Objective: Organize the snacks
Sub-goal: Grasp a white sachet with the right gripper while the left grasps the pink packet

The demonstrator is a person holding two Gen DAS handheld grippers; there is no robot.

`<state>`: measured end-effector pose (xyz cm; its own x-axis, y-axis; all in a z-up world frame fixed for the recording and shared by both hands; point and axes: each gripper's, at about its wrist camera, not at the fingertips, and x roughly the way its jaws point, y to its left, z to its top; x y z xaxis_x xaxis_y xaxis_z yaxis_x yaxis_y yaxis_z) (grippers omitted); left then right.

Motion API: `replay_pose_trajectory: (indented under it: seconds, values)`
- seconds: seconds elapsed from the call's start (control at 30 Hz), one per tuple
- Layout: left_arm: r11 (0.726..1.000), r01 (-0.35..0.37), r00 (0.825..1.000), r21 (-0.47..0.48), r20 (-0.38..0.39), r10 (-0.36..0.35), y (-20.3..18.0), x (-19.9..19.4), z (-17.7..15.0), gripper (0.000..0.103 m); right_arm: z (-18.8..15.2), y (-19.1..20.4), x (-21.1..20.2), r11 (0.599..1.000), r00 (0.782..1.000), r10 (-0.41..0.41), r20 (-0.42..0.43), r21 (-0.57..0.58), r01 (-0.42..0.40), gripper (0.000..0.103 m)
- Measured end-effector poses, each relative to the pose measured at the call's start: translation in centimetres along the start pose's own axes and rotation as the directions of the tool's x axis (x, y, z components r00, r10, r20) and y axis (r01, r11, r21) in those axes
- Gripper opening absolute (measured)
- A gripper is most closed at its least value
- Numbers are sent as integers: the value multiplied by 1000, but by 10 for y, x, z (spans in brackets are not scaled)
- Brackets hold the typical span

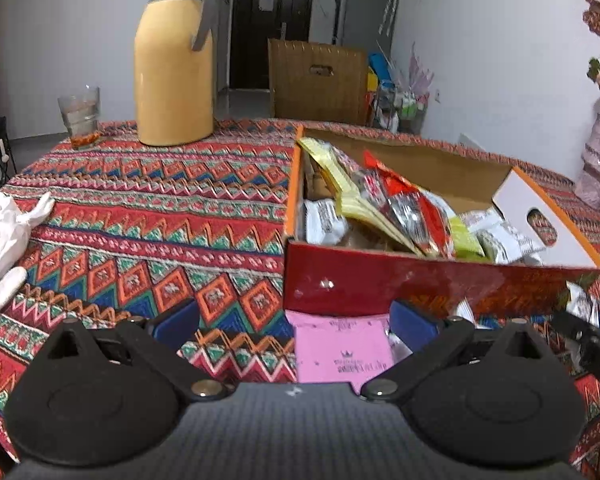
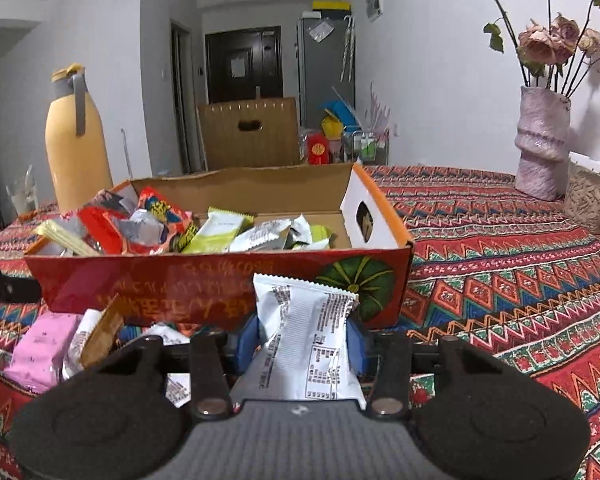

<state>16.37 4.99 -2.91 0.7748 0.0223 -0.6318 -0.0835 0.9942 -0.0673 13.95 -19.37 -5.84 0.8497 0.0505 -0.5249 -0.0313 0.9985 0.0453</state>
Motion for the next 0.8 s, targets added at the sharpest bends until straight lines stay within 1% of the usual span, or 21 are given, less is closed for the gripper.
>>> replay_pose_trajectory:
  seconds: [0.17, 0.23, 0.33, 0.43, 0.57, 0.63, 0.67, 0.7, 0.73, 0.8]
  values:
    - [999, -2, 995, 44, -103, 7, -10, 15, -8, 103, -2, 1, -2, 1000, 1000, 11, 18, -17, -11, 45]
    - [998, 4, 992, 56, -129, 3, -13, 20, -11, 103, -3, 2, -2, 1000, 999, 23, 21, -20, -23, 45]
    - [998, 3, 990, 66, -144, 7, -15, 25, -15, 103, -4, 2, -1, 999, 999, 33, 15, -19, -33, 45]
    - [998, -3, 984, 69, -175, 15, -16, 33, -18, 103, -6, 4, -4, 999, 999, 38, 25, -27, -37, 45]
    - [998, -17, 986, 67, -162, 28, -17, 37, -19, 103, -7, 5, -7, 998, 998, 49, 35, -34, -48, 45]
    - [998, -17, 988, 69, -150, 27, -18, 36, -18, 95, -7, 5, -6, 998, 998, 53, 28, -33, -52, 45]
    - [997, -13, 990, 75, -140, 23, -20, 34, -19, 83, -7, 4, -6, 998, 998, 55, 27, -32, -54, 45]
    - [996, -6, 991, 84, -129, 17, -22, 32, -19, 67, -7, 4, -6, 998, 998, 58, 27, -32, -57, 45]
    - [996, -1, 993, 93, -120, 12, -24, 29, -19, 63, -7, 4, -6, 998, 998, 59, 28, -31, -58, 45]
    - [996, 15, 993, 88, -121, -4, -24, 28, -19, 63, -8, 4, -7, 998, 998, 63, 29, -29, -62, 45]
